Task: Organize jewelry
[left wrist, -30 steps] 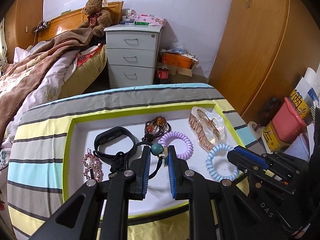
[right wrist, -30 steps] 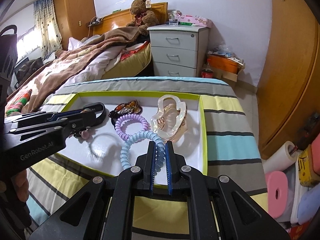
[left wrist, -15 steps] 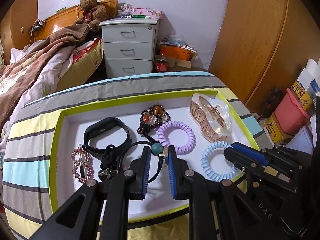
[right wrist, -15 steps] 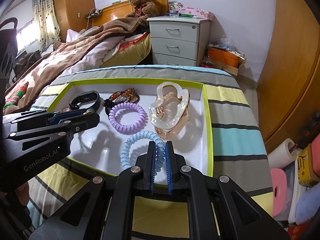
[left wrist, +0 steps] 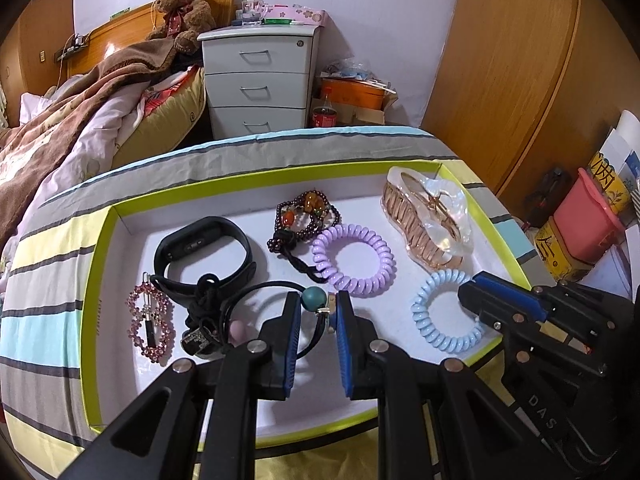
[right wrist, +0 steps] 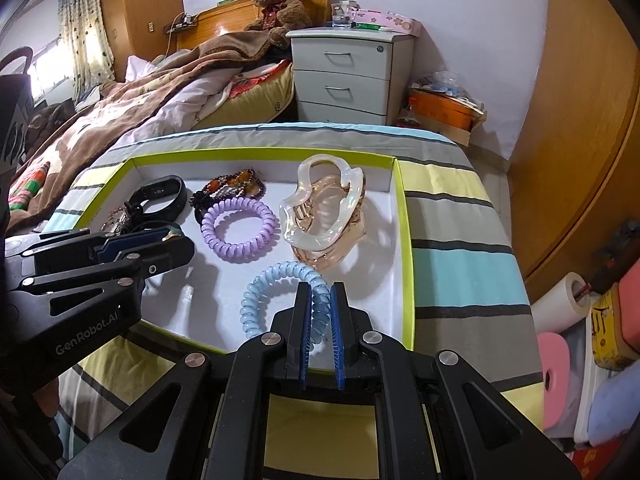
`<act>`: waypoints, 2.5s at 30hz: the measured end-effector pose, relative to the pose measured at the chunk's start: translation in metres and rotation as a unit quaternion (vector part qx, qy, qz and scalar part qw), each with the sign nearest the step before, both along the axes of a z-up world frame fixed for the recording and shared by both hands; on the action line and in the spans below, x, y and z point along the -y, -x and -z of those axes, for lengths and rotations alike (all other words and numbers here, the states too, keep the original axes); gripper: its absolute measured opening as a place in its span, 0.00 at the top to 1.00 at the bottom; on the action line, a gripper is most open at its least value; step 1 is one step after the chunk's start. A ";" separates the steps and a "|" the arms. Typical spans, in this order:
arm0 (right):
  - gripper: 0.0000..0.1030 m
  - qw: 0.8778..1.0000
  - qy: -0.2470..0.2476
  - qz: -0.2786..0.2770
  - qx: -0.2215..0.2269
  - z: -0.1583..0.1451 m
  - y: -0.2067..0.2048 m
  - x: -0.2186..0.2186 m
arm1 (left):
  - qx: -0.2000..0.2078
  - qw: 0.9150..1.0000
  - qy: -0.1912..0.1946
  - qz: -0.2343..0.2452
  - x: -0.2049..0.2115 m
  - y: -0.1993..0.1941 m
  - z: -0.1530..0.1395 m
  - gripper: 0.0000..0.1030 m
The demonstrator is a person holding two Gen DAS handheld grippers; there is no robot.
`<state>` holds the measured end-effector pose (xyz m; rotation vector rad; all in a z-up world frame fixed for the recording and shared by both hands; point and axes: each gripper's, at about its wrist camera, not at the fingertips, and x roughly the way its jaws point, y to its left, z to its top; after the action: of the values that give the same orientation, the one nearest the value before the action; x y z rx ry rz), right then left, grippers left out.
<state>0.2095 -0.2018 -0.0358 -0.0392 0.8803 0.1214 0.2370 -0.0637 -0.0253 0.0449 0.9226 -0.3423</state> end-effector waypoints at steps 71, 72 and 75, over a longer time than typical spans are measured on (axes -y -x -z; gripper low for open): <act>0.58 0.993 -0.058 -0.002 0.103 -0.051 0.117 -0.017 | 0.104 0.984 -0.047 -0.139 -0.042 0.136 -0.043 0.56; 0.58 0.993 -0.058 -0.002 0.103 -0.050 0.120 -0.018 | 0.106 0.984 -0.045 -0.139 -0.042 0.139 -0.043 0.56; 0.58 0.993 -0.056 -0.004 0.104 -0.049 0.125 -0.021 | 0.107 0.983 -0.045 -0.139 -0.044 0.146 -0.042 0.56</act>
<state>0.0847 -0.1811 0.0131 0.0478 0.6642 0.1711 0.0911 -0.0193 0.0170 0.0350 0.7187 -0.0339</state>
